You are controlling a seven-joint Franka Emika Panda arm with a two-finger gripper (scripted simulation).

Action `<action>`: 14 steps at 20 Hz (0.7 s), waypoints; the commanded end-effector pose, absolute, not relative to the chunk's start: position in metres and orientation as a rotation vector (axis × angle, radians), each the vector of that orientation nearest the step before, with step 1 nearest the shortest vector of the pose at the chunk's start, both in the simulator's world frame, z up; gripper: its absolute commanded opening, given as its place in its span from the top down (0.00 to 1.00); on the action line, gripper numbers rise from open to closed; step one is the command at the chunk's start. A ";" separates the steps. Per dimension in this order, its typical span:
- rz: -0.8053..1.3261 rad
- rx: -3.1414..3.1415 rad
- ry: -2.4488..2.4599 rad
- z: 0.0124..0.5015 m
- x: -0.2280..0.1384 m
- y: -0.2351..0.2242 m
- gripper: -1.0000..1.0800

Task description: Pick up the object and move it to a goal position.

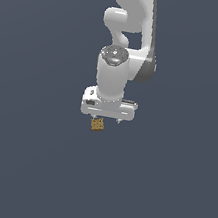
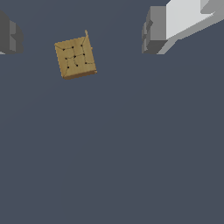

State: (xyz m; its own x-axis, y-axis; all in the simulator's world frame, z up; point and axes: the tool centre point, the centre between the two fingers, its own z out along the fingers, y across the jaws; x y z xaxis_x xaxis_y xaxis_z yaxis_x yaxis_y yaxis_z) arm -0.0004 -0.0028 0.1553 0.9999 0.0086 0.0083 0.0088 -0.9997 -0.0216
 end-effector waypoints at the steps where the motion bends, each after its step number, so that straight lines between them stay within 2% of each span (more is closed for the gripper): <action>1: -0.013 -3.120 -0.014 0.155 0.000 -0.003 0.04; 14: -0.021 -3.120 -0.038 0.168 0.003 -0.004 0.04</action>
